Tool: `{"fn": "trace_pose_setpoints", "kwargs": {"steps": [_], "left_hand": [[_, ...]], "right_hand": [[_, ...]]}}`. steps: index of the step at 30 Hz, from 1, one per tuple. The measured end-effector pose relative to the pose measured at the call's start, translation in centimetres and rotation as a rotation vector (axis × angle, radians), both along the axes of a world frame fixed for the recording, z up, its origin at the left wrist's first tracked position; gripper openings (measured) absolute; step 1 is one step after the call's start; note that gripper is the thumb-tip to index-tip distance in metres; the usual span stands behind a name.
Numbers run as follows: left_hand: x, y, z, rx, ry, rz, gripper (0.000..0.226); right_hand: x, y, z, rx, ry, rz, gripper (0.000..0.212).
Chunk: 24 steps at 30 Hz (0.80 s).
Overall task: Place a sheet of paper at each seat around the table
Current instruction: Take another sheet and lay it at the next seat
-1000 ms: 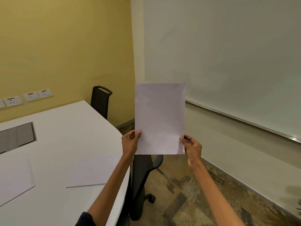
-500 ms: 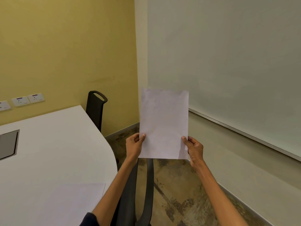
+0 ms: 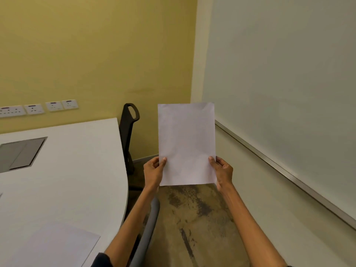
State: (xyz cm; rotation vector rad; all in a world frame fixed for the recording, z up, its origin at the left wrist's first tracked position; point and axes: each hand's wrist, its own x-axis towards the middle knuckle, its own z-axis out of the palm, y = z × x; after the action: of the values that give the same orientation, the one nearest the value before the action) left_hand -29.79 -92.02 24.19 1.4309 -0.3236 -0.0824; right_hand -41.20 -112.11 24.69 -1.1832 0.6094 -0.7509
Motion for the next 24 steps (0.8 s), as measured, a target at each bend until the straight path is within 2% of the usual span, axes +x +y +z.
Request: {"fn": "trace_pose_setpoints", "kwargs": {"steps": [3, 9, 12, 24], "left_hand": [[1.7, -2.8, -0.2, 0.012, 0.022, 0.083, 0.016], [6.2, -7.3, -0.4, 0.043, 0.022, 0.17, 0.013], [9.7, -8.7, -1.0, 0.044, 0.038, 0.228, 0.019], [29.9, -12.9, -0.7, -0.014, 0.03, 0.367, 0.005]], "right_hand": [[3.0, -3.2, 0.4, 0.011, -0.011, 0.054, 0.011], [9.7, -8.5, -0.8, 0.052, 0.011, 0.148, 0.009], [14.1, -10.3, -1.1, 0.04, 0.022, 0.206, 0.006], [40.0, -15.8, -0.2, 0.033, 0.05, 0.442, 0.009]]}}
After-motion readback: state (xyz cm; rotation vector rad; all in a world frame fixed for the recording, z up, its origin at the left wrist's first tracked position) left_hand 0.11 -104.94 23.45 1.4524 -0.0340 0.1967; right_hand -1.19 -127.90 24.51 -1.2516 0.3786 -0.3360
